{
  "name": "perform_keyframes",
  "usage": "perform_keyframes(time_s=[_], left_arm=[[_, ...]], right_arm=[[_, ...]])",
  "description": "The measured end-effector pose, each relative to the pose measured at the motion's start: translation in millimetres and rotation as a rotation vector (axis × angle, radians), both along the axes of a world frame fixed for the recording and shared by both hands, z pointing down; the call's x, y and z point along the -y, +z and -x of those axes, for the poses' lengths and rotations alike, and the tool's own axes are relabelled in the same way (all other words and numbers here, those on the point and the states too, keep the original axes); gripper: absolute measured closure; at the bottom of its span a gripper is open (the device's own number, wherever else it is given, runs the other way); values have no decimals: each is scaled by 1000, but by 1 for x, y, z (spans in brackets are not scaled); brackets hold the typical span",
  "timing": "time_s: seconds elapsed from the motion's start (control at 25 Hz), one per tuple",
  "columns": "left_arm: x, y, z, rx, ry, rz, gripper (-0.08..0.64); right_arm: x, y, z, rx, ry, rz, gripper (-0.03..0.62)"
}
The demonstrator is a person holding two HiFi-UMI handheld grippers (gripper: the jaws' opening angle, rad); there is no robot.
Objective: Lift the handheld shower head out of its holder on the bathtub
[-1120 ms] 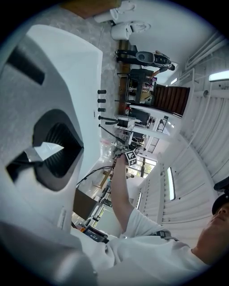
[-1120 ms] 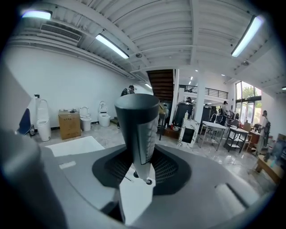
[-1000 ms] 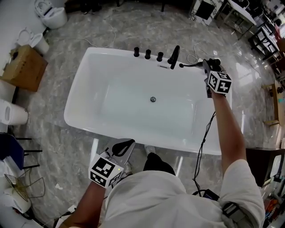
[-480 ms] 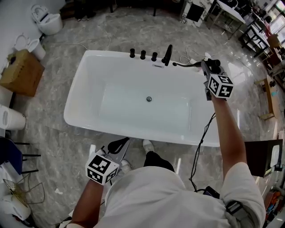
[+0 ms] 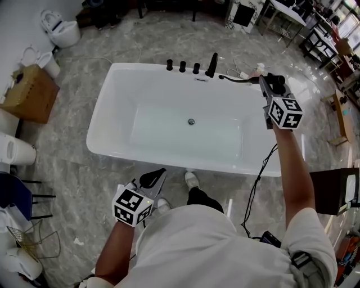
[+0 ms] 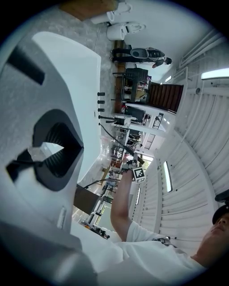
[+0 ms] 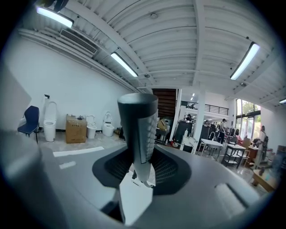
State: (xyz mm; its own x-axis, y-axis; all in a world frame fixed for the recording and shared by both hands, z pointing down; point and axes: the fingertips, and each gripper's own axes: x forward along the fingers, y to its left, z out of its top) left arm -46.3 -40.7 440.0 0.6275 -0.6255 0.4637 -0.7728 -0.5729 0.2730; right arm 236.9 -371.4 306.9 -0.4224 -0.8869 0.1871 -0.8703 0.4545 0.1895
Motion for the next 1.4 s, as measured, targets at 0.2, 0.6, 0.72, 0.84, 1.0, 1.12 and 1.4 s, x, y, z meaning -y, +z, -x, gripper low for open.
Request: perform_keyframes(time_s=[0.2, 0.6, 0.72, 0.84, 1.0, 1.12, 1.4], left_arm=[[-11, -2, 5, 3, 9, -3, 555], [-26, -7, 5, 2, 48, -19, 555], [-30, -8, 4, 1, 65, -20, 555], [-31, -7, 2, 4, 85, -21, 555], [-35, -4, -4, 6, 118, -20, 555], [-40, -3, -9, 5, 141, -21, 555], [-39, -12, -13, -4, 174, -17, 555]], right_arm=[[-32, -13, 3, 5, -5, -13, 449], [-92, -36, 5, 26, -4, -41, 449], [-112, -44, 10, 25, -13, -47, 449], [-129, -51, 16, 21, -25, -52, 449], [-153, -55, 25, 18, -38, -64, 449], [-172, -59, 31, 23, -49, -67, 449], [-200, -76, 53, 9, -87, -71, 449]])
